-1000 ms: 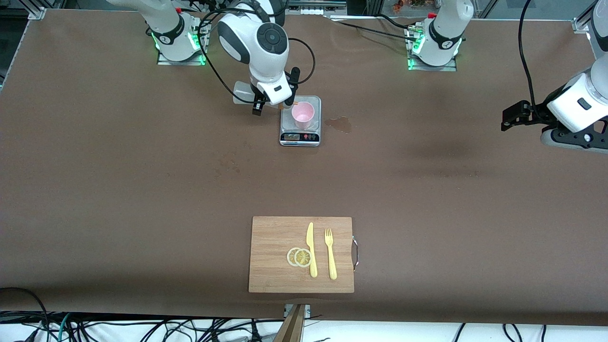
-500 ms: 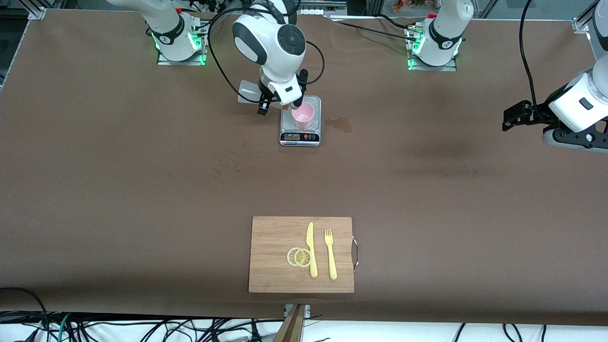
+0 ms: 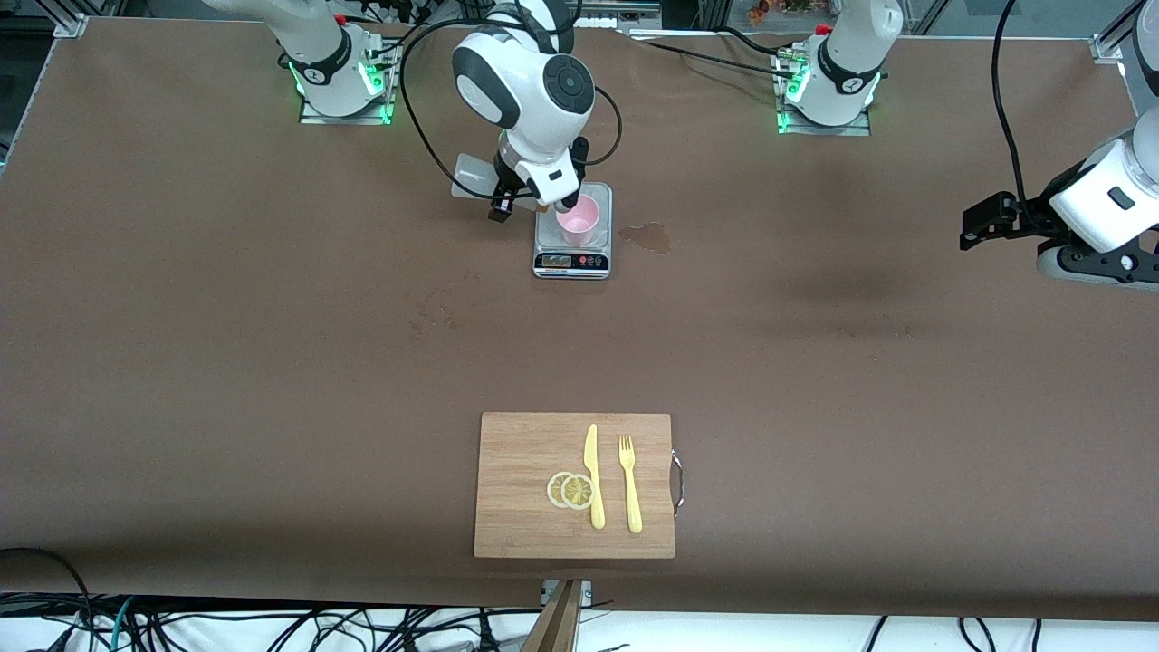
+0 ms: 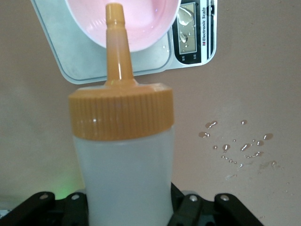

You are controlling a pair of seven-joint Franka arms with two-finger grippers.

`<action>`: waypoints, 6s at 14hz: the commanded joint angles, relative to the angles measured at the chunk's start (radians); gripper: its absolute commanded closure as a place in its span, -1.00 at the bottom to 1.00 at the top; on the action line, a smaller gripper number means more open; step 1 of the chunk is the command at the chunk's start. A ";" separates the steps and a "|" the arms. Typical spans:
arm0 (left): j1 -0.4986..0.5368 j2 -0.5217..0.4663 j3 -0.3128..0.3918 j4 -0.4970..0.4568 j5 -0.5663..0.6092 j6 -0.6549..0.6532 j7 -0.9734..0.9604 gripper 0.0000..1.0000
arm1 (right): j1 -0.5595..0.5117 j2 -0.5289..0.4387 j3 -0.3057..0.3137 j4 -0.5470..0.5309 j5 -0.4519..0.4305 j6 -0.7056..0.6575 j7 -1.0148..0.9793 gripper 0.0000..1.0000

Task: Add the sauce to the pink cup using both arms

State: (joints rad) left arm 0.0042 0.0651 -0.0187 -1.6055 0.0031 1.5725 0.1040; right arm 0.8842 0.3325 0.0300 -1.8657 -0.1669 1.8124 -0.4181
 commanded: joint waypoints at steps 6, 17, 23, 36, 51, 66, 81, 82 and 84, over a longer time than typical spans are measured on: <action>0.005 0.016 -0.001 0.035 -0.009 -0.023 0.009 -1.00 | 0.016 0.051 0.001 0.091 -0.039 -0.085 0.021 0.87; 0.005 0.016 0.000 0.036 -0.009 -0.023 0.011 -1.00 | -0.068 -0.053 0.002 0.082 -0.001 -0.134 -0.034 0.36; 0.005 0.016 0.000 0.036 -0.009 -0.023 0.011 -1.00 | -0.359 -0.127 0.014 0.091 0.272 -0.067 -0.357 0.36; 0.007 0.015 0.002 0.038 -0.011 -0.022 0.011 -1.00 | -0.885 0.002 0.013 0.011 1.004 -0.060 -1.382 0.36; 0.005 0.016 0.002 0.038 -0.009 -0.022 0.009 -1.00 | -0.990 0.494 0.004 0.020 1.422 -0.278 -2.202 -1.00; 0.005 0.016 0.002 0.038 -0.009 -0.022 0.008 -1.00 | -0.987 0.072 -0.094 0.022 0.934 -0.170 -1.677 -1.00; 0.005 0.015 0.002 0.039 -0.011 -0.017 0.002 -1.00 | -0.832 -0.299 -0.015 0.232 0.153 -0.226 0.054 -1.00; 0.005 0.015 0.002 0.039 -0.011 -0.017 0.002 -1.00 | -0.832 -0.305 -0.015 0.247 0.136 -0.226 0.051 -1.00; 0.005 0.015 0.002 0.039 -0.009 -0.017 0.002 -1.00 | -0.832 -0.319 -0.015 0.272 0.078 -0.229 0.051 -1.00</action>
State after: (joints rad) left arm 0.0048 0.0705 -0.0162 -1.5947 0.0031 1.5724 0.1040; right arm 0.0550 0.0300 0.0132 -1.6215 -0.0338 1.6035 -0.3892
